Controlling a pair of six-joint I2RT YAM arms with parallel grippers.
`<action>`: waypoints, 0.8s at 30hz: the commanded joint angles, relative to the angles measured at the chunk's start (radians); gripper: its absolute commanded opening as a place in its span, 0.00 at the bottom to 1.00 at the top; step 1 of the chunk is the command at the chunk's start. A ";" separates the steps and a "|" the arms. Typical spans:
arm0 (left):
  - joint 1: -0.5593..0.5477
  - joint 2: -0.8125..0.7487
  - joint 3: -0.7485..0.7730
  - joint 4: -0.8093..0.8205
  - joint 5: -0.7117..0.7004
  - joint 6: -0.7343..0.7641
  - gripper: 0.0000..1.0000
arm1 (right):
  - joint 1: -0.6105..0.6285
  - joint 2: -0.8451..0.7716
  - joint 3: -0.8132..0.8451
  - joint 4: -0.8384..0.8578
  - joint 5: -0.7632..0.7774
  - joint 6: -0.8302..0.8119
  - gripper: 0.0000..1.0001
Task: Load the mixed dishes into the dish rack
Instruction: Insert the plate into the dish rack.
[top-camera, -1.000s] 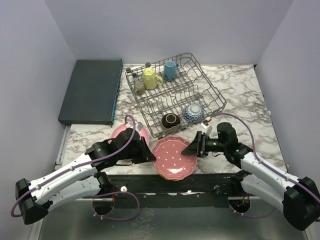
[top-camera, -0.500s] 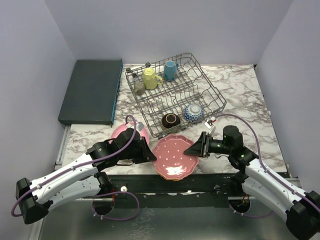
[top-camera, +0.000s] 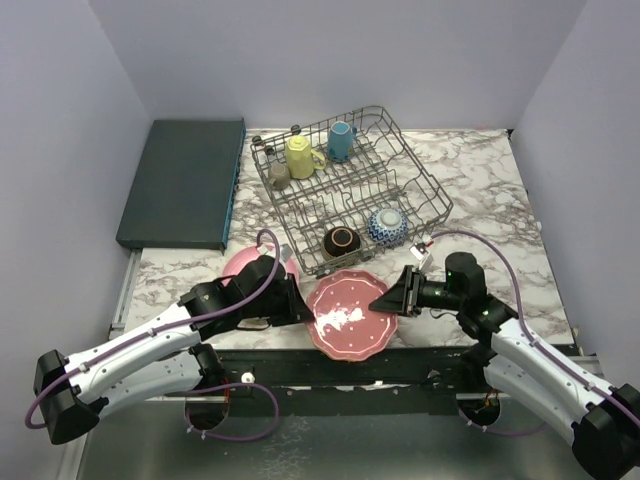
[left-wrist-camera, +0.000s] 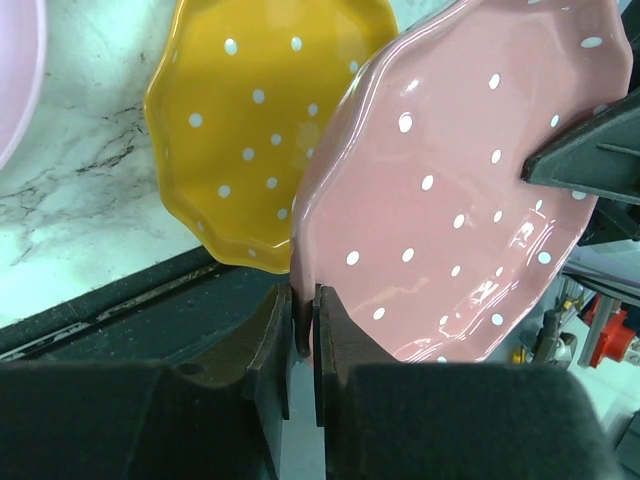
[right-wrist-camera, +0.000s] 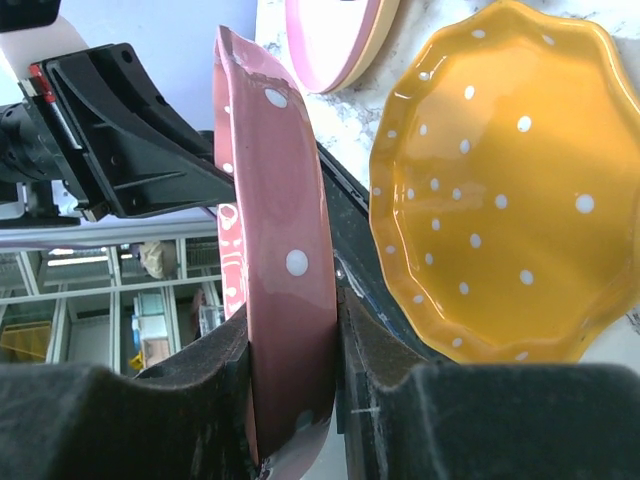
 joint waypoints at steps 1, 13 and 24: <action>0.000 0.004 0.051 0.100 -0.041 0.018 0.21 | 0.008 -0.021 0.079 -0.023 -0.009 -0.041 0.00; 0.002 0.093 0.130 0.049 -0.121 0.119 0.53 | 0.008 -0.031 0.250 -0.264 0.151 -0.130 0.00; 0.004 0.129 0.295 -0.082 -0.311 0.287 0.70 | 0.008 0.047 0.536 -0.491 0.337 -0.290 0.00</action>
